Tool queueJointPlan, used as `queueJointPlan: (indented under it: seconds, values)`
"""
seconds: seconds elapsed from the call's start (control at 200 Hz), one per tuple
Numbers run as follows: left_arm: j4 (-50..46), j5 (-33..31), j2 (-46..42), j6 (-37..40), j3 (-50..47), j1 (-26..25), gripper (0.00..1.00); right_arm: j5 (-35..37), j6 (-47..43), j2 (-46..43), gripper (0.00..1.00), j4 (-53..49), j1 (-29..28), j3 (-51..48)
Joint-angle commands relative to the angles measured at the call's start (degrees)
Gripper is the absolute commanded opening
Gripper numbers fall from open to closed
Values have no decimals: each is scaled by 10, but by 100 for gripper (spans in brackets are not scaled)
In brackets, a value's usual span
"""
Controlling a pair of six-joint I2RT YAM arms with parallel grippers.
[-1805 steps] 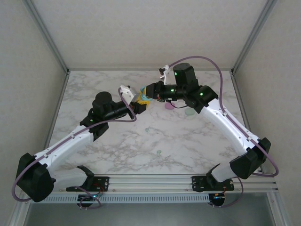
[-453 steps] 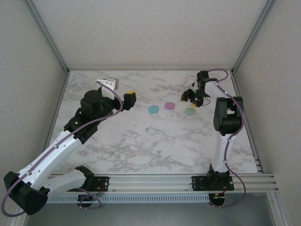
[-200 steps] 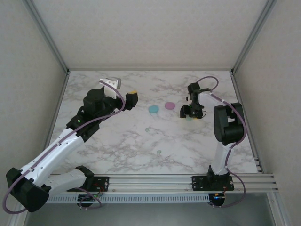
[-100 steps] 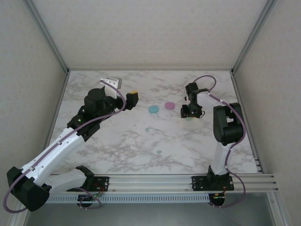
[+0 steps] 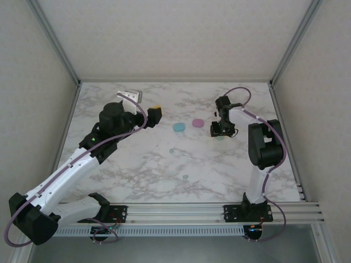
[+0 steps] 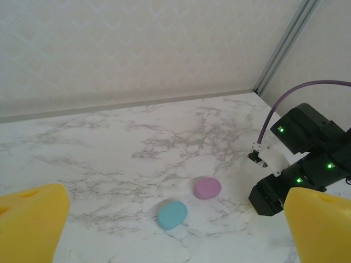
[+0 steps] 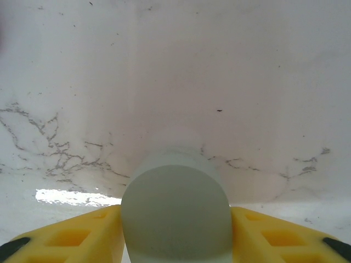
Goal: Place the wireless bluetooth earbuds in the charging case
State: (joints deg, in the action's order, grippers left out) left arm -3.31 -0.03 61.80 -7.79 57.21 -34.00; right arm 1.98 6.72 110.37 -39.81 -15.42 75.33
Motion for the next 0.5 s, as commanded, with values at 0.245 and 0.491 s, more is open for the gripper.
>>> queueJointPlan:
  seconds: [0.245, 0.491]
  values:
    - [-2, 3, 2, -9, 22, 5, 100, 12, -9, 7, 51, 1, -5, -14]
    - [-12, 0, 8, -16, 26, 6, 100, 7, -11, 4, 45, 5, -5, -19]
